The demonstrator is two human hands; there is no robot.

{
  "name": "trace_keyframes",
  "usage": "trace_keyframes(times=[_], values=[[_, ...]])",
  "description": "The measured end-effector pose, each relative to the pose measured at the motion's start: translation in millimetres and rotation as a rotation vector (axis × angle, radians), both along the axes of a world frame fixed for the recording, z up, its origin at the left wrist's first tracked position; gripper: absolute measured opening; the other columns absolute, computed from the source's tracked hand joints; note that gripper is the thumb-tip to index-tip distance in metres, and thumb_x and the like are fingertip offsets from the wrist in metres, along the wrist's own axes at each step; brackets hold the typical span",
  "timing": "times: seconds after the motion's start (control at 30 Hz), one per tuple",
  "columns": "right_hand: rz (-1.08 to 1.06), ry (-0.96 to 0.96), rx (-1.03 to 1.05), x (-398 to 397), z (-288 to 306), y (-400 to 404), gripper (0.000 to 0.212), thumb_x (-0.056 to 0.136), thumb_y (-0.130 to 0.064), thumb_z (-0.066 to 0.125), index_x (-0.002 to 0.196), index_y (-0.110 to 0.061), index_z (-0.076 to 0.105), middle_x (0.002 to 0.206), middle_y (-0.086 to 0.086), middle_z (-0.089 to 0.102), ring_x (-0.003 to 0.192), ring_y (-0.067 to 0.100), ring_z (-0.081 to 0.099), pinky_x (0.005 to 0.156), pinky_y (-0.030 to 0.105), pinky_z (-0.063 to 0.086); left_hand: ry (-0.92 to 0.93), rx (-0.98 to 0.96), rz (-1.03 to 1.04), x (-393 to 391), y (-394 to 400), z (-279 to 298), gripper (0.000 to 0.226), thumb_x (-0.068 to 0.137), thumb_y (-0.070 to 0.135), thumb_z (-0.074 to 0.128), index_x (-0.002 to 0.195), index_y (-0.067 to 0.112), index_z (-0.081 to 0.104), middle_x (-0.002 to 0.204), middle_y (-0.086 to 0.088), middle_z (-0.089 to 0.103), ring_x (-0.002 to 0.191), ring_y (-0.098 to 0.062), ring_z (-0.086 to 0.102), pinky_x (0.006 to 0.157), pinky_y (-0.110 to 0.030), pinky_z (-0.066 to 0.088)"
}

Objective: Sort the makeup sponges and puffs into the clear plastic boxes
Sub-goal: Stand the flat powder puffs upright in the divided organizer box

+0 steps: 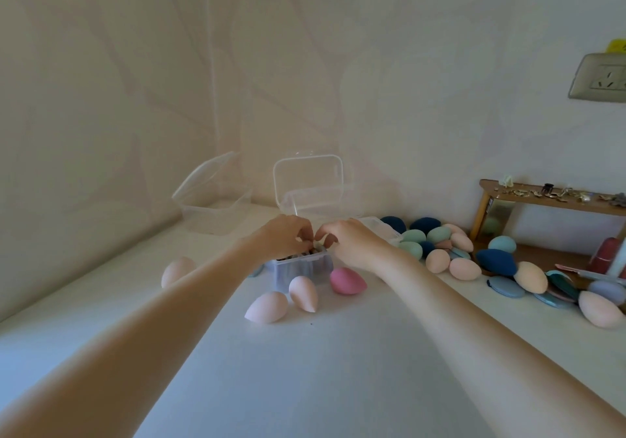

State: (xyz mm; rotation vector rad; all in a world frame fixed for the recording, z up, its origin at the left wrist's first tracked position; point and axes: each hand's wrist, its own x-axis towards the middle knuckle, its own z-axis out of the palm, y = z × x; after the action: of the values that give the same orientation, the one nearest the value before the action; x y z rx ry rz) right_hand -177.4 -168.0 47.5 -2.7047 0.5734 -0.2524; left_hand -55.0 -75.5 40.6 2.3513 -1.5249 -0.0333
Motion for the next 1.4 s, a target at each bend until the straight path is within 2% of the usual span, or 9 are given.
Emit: trace_keyframes(times=[0.27, 0.4, 0.53, 0.63, 0.77, 0.97, 1.1, 1.27, 1.4], values=[[-0.037, -0.004, -0.098, -2, 11, 11, 0.051, 0.087, 0.006, 0.034, 0.126, -0.02, 0.056, 0.132, 0.013, 0.04, 0.119, 0.036, 0.046, 0.103, 0.04, 0.038, 0.157, -0.405, 0.162, 20, 23, 7, 0.019, 0.089, 0.006, 0.05, 0.095, 0.006, 0.069, 0.107, -0.01, 0.069, 0.103, -0.023, 0.062, 0.09, -0.03, 0.045], [0.041, -0.115, -0.09, 4, 16, 30, 0.052, 0.082, 0.011, 0.033, 0.118, -0.016, 0.06, 0.127, 0.013, 0.044, 0.118, 0.03, 0.046, 0.1, 0.037, 0.039, 0.102, -0.156, 0.373, 38, 46, -4, 0.026, 0.093, 0.013, 0.047, 0.114, 0.007, 0.06, 0.125, -0.009, 0.059, 0.114, -0.026, 0.055, 0.092, -0.032, 0.043], [0.096, -0.127, -0.097, 18, 16, 46, 0.049, 0.082, 0.011, 0.034, 0.114, -0.014, 0.062, 0.122, 0.014, 0.045, 0.113, 0.031, 0.047, 0.102, 0.041, 0.039, 0.104, 0.174, 0.32, 36, 56, -29, 0.044, 0.09, 0.029, 0.057, 0.127, 0.008, 0.047, 0.131, -0.009, 0.052, 0.119, -0.025, 0.051, 0.086, -0.029, 0.04], [0.108, -0.132, -0.097, 24, 13, 46, 0.049, 0.081, 0.01, 0.034, 0.11, -0.016, 0.063, 0.122, 0.014, 0.047, 0.114, 0.031, 0.047, 0.1, 0.041, 0.04, 0.116, 0.133, 0.347, 34, 57, -35, 0.044, 0.085, 0.026, 0.063, 0.121, 0.006, 0.048, 0.123, -0.011, 0.056, 0.104, -0.025, 0.054, 0.074, -0.028, 0.038], [0.083, -0.148, -0.069, 21, 11, 37, 0.046, 0.083, 0.01, 0.035, 0.108, -0.015, 0.065, 0.124, 0.013, 0.051, 0.115, 0.026, 0.048, 0.097, 0.031, 0.038, 0.391, -0.082, 0.36, 40, 61, -24, 0.036, 0.075, 0.011, 0.072, 0.104, 0.012, 0.051, 0.098, -0.008, 0.051, 0.085, -0.022, 0.049, 0.06, -0.026, 0.043], [0.015, -0.365, 0.369, 23, 20, 32, 0.022, 0.095, -0.021, 0.05, 0.112, -0.014, 0.062, 0.111, 0.006, 0.065, 0.1, 0.018, 0.06, 0.09, 0.027, 0.048, 0.565, -0.561, 0.157, 30, 57, 19, 0.016, 0.083, 0.005, 0.065, 0.089, 0.017, 0.056, 0.076, 0.003, 0.052, 0.068, -0.011, 0.051, 0.056, -0.012, 0.044], [0.036, -0.463, 0.753, 20, 24, 32, 0.019, 0.09, -0.01, 0.059, 0.109, -0.007, 0.058, 0.081, 0.008, 0.064, 0.068, 0.017, 0.063, 0.066, 0.02, 0.056, 0.589, -0.652, 0.048, 13, 46, 32, 0.012, 0.087, 0.008, 0.061, 0.092, 0.016, 0.054, 0.08, 0.002, 0.056, 0.072, -0.011, 0.053, 0.058, -0.012, 0.046], [-0.192, -0.609, 0.575, 10, 21, 12, 0.018, 0.086, -0.003, 0.06, 0.1, -0.009, 0.052, 0.072, 0.006, 0.063, 0.055, 0.013, 0.058, 0.05, 0.013, 0.049, 0.56, -0.546, 0.065, 1, 20, 15, 0.03, 0.092, 0.007, 0.052, 0.121, 0.002, 0.046, 0.102, -0.007, 0.057, 0.094, -0.026, 0.058, 0.081, -0.034, 0.05], [-0.3, -0.534, 0.109, 1, 10, -7, 0.012, 0.087, -0.007, 0.059, 0.097, -0.008, 0.052, 0.08, 0.007, 0.06, 0.075, 0.019, 0.059, 0.071, 0.031, 0.051, 0.343, -0.299, -0.011, -5, 10, -5, 0.03, 0.095, 0.005, 0.044, 0.123, 0.005, 0.053, 0.123, -0.009, 0.061, 0.12, -0.023, 0.054, 0.102, -0.034, 0.042]])
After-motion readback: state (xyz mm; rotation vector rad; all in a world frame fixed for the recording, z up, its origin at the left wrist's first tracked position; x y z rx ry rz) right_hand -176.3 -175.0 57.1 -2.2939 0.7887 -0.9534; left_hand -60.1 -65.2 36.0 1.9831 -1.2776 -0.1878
